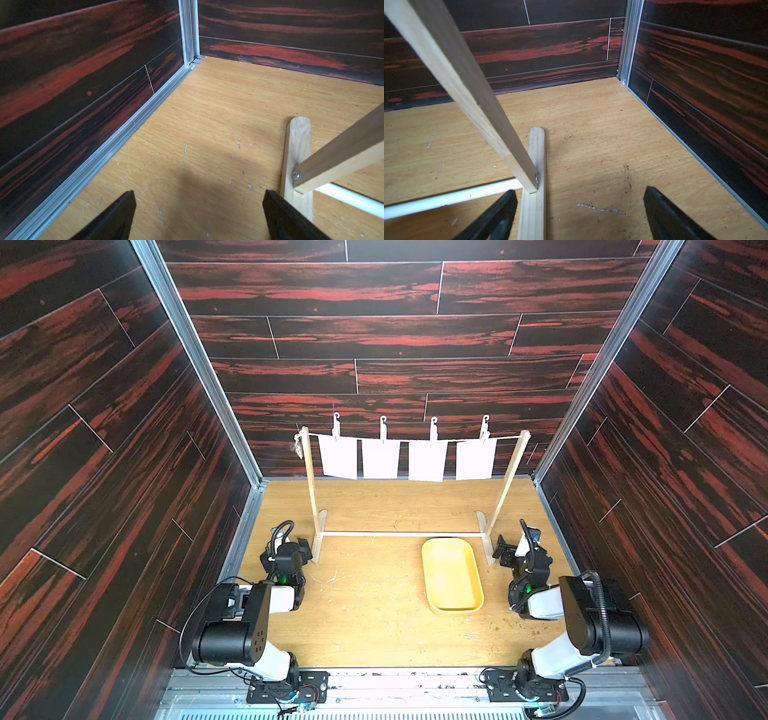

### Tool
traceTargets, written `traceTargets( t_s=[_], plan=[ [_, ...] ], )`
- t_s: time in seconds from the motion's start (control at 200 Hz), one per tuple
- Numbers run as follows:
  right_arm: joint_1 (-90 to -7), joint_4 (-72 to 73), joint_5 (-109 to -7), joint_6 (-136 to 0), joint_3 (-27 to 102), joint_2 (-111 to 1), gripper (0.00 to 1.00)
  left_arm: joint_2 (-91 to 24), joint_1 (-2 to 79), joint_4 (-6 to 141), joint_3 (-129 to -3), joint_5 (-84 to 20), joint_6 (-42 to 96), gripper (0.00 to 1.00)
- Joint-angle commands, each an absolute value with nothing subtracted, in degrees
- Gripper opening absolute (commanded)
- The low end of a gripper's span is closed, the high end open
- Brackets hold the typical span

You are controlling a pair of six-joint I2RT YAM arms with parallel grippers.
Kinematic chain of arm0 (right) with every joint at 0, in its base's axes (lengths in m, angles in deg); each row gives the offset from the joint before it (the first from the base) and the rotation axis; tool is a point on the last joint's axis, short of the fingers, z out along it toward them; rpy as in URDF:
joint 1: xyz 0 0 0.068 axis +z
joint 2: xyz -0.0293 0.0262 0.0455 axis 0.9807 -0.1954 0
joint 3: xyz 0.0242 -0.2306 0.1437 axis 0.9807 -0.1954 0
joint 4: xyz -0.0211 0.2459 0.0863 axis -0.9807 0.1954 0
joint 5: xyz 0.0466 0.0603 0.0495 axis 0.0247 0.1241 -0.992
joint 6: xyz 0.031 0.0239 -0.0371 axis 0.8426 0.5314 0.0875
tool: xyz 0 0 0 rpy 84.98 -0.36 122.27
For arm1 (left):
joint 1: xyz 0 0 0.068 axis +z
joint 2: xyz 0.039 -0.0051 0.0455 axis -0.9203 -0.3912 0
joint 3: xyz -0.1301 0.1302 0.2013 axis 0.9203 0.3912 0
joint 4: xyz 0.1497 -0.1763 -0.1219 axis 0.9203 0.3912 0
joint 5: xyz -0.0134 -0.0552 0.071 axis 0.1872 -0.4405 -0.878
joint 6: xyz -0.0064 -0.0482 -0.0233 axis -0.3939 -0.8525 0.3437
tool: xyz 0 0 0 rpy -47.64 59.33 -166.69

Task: Remove the postcards from the strings
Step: Pinch the postcard on the clothesline.

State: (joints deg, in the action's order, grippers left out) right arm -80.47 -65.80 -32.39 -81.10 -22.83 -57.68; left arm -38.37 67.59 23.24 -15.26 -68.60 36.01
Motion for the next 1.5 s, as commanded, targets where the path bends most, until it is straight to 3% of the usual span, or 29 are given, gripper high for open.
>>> traceTargets(
  t_s=[0.0,0.912,1.032,1.263,1.493],
  plan=[
    [-80.7,-66.8,-32.7,-81.2,-22.6,-56.8,0.99,-38.0,67.4,22.9,-16.2,-68.9,35.9,1.0],
    [-80.7,-66.4,-32.0,-81.0,-22.7,-55.4,0.99,-37.5,67.4,21.6,-15.6,-69.5,35.6,1.0],
    [-80.7,-55.8,-32.5,-81.0,-19.8,-49.7,0.99,-33.9,67.5,24.8,-15.9,-69.9,35.6,1.0],
    [-80.8,-34.0,-34.9,-74.2,-12.3,-41.7,0.99,-24.1,67.4,46.9,-23.7,-75.6,30.0,1.0],
    [-81.5,-16.1,-41.3,-67.5,-0.9,-35.5,0.99,-17.9,68.0,62.1,-30.2,-69.1,20.2,1.0]
  ],
)
